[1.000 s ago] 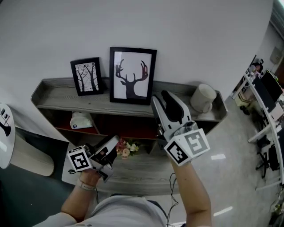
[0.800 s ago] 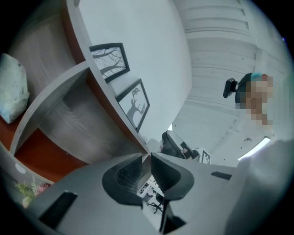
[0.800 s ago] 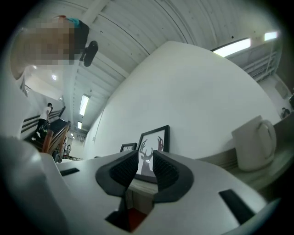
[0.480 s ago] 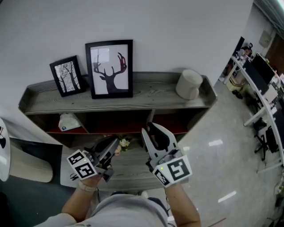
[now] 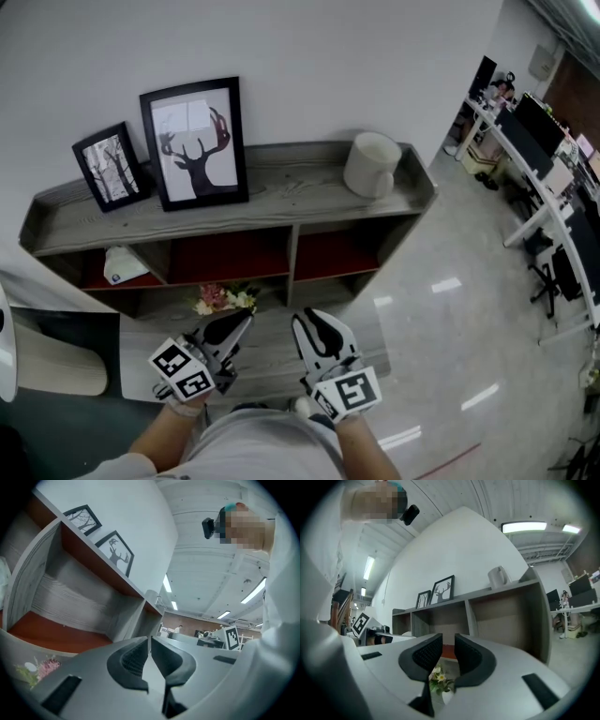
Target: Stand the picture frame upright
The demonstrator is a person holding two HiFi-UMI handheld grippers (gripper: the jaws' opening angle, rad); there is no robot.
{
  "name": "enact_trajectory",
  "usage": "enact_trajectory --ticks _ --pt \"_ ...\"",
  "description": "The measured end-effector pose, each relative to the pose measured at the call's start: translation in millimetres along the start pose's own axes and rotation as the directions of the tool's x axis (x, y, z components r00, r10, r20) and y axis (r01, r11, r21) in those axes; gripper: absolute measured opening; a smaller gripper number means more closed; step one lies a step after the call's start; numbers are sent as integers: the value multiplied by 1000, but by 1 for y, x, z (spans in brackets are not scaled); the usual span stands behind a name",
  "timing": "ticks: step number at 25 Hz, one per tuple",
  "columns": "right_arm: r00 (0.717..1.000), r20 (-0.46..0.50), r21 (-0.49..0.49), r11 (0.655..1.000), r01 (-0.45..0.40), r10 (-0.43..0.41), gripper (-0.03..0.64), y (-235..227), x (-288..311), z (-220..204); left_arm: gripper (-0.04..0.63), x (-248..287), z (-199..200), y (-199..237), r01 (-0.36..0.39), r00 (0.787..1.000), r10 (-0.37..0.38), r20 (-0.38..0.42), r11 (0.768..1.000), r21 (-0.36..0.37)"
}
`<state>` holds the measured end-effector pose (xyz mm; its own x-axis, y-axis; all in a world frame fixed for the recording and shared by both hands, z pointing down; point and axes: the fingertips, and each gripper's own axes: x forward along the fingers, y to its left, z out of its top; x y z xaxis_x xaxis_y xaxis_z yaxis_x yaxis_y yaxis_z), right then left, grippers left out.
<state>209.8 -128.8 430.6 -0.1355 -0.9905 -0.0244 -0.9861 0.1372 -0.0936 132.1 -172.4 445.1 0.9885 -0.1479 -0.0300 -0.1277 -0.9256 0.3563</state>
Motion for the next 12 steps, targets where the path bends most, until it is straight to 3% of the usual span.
enact_trajectory --ticks 6,12 --pt "997 -53 33 997 63 -62 87 -6 -26 -35 34 1 -21 2 -4 998 6 -59 1000 29" --pt "995 -54 10 996 89 -88 87 -9 -36 -40 34 1 -38 3 -7 994 16 -105 997 82"
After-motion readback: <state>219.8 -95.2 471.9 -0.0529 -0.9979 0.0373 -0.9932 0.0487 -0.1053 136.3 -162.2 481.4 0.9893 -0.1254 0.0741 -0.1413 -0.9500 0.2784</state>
